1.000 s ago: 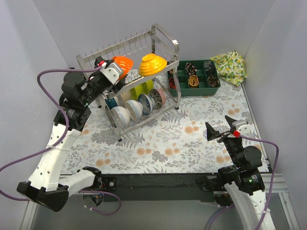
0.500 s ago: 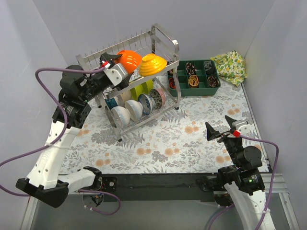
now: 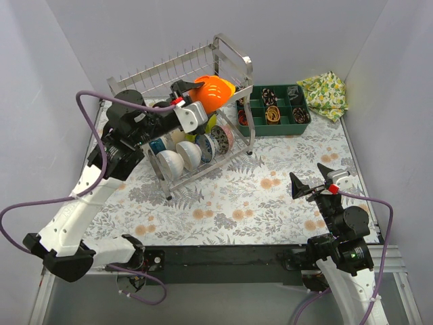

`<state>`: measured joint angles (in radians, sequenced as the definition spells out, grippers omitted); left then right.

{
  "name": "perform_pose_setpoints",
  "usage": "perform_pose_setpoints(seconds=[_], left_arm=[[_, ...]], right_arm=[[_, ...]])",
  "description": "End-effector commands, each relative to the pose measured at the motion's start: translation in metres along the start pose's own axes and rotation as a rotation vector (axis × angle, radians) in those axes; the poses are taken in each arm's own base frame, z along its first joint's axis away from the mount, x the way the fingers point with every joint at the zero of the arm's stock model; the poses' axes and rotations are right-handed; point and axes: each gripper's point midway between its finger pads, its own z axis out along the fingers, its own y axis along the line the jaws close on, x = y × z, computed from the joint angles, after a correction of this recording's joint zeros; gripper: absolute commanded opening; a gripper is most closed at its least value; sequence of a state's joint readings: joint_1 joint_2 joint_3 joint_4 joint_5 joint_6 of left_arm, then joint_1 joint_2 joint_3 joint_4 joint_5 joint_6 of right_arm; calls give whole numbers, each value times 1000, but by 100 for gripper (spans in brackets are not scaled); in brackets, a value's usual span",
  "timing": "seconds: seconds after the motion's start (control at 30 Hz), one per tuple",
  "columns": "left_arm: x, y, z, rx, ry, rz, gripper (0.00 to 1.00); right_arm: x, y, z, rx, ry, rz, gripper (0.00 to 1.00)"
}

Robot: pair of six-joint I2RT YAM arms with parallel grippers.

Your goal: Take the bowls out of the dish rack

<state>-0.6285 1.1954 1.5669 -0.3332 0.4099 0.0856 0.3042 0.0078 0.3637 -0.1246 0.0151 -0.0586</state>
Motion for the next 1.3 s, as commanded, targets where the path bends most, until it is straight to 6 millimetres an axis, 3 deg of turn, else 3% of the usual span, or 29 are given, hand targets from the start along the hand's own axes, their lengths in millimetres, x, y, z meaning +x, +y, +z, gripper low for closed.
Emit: perform_pose_setpoints(seconds=[0.0, 0.07, 0.2, 0.43, 0.57, 0.6, 0.67, 0.7, 0.77, 0.8, 0.87, 1.0, 1.07, 1.27], left_arm=[[-25, 0, 6, -24, -29, 63, 22], [-22, -12, 12, -10, -14, 49, 22], [-31, -57, 27, 84, -37, 8, 22], [-23, -116, 49, 180, -13, -110, 23], [-1, -154, 57, 235, 12, -236, 22], [17, -170, 59, 254, 50, -262, 22], [24, -179, 62, 241, 61, -349, 22], [40, -193, 62, 249, 96, -381, 22], [44, -199, 63, 214, 90, -482, 22], [58, -207, 61, 200, 122, -520, 22], [61, -208, 61, 154, 111, -578, 21], [77, -213, 53, 51, 124, -759, 20], [89, -214, 44, -12, 147, -818, 20], [102, -219, 25, -132, 127, -1082, 21]], right_arm=[[-28, 0, -9, -1, -119, -17, 99], [-29, 0, -10, 0, -122, -17, 99], [-29, 6, -9, -38, -121, -24, 98], [-29, 18, -8, -105, -115, -28, 99], [-29, 19, -8, -112, -110, -20, 99], [-29, 20, -8, -114, -108, -17, 99], [-28, 25, -7, -142, -102, -14, 99], [-27, 27, -7, -156, -98, -10, 99], [-25, 34, -7, -192, -72, 10, 99], [-25, 34, -6, -190, -59, 21, 99], [-14, 28, 1, -148, 7, 77, 99], [-7, 39, 4, -193, 93, 143, 99], [2, 49, 6, -236, 139, 199, 99], [38, 64, 11, -267, 254, 337, 99]])
